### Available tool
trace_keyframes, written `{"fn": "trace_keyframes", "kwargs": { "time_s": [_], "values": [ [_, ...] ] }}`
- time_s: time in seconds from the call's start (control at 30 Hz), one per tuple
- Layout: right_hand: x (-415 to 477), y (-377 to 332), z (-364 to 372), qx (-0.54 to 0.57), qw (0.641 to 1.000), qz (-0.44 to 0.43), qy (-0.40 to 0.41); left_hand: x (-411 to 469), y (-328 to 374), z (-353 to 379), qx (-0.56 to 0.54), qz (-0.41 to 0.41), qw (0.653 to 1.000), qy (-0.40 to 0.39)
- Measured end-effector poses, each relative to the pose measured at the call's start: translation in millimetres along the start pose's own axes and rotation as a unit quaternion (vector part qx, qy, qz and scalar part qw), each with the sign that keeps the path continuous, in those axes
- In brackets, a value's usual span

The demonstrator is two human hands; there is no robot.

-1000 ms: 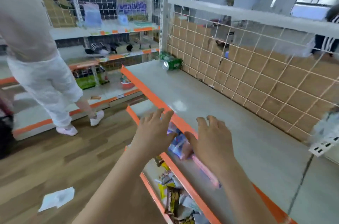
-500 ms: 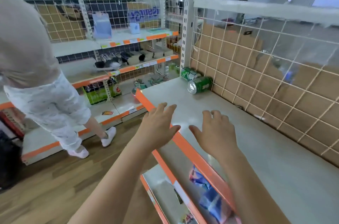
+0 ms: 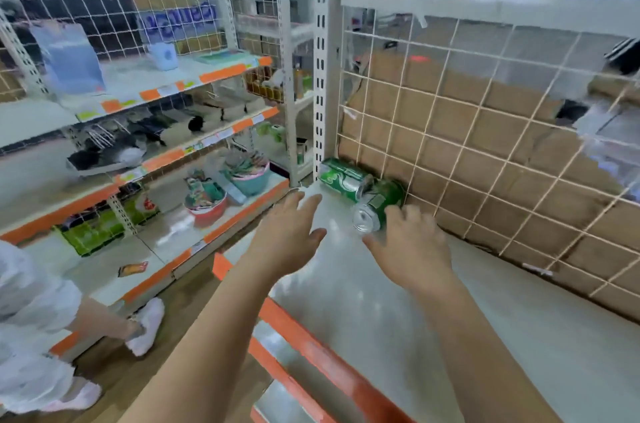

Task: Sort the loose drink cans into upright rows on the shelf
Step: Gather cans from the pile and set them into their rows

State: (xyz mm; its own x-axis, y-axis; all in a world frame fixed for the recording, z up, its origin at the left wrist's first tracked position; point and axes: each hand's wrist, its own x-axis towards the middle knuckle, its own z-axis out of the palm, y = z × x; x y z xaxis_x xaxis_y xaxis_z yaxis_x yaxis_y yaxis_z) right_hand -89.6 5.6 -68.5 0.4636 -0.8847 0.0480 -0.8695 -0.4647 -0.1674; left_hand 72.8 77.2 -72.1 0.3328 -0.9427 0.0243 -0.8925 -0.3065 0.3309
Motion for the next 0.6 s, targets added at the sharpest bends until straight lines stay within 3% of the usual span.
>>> {"fn": "trace_keyframes", "kwargs": {
  "time_s": [0.3, 0.4, 0.6],
  "values": [
    [75.2, -32.4, 10.9, 0.024, 0.981, 0.191, -0.013, 130.7, -55.2, -3.7, 0.008, 0.118, 0.991, -0.07],
    [89.1, -33.4, 17.9, 0.015, 0.974, 0.223, -0.029, 159.2, -55.1, 4.1, 0.011, 0.159, 0.985, -0.059],
    [116.3, -22.4, 33.3, 0.049, 0.959, 0.277, -0.036, 189.2, -58.1, 25.9, -0.052, 0.099, 0.991, -0.081]
  ]
}}
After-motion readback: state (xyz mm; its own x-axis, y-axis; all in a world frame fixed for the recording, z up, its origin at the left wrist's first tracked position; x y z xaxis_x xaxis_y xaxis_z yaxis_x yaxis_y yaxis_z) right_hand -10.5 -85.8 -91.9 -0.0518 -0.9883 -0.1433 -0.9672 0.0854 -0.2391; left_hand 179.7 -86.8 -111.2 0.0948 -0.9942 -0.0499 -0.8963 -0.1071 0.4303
